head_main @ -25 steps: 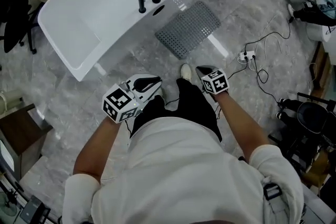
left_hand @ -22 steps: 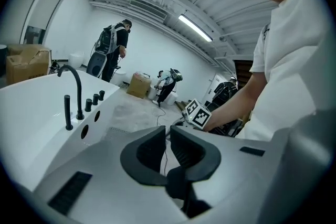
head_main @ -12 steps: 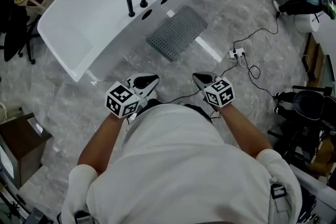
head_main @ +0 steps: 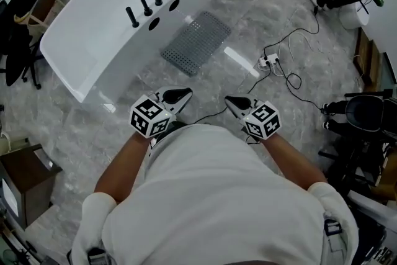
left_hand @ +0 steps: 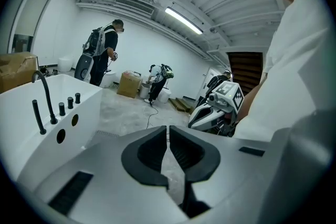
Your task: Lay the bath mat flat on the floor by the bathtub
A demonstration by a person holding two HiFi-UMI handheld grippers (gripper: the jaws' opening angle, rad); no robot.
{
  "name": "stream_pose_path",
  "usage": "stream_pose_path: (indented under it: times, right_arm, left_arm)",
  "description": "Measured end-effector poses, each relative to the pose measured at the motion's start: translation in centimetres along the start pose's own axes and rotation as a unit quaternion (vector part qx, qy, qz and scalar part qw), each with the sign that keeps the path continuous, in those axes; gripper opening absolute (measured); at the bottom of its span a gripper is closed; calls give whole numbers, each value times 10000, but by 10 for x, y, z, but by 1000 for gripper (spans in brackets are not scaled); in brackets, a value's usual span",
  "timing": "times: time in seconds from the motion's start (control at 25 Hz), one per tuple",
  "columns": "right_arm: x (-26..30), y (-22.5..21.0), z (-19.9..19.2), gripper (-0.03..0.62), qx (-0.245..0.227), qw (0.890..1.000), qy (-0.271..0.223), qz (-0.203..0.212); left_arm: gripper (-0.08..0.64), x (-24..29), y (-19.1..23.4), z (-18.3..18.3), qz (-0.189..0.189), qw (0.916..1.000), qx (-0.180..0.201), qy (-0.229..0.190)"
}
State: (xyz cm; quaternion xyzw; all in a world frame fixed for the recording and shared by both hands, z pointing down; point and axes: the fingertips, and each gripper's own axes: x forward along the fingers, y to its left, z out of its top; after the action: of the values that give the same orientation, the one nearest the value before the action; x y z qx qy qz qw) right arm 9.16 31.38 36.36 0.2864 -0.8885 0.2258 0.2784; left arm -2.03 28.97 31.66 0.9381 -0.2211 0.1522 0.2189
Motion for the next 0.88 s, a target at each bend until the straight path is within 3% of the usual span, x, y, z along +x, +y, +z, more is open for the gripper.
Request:
stream_pose_path:
  times: [0.32,0.6,0.88]
  right_arm:
    - [-54,-15,-51,9,485,9982,-312,182]
    - [-76,-9,-73,9,421,9977,-393,368]
    - [-83,-2,-73,9,328,9958,-640,568]
  left_arm:
    - [31,38,-75,-16,79,9998,-183,-59]
    - [29,49,-107,-34,284,9989,-373,-48]
    - [30,51,-123,-31,422,9988,-243,-1]
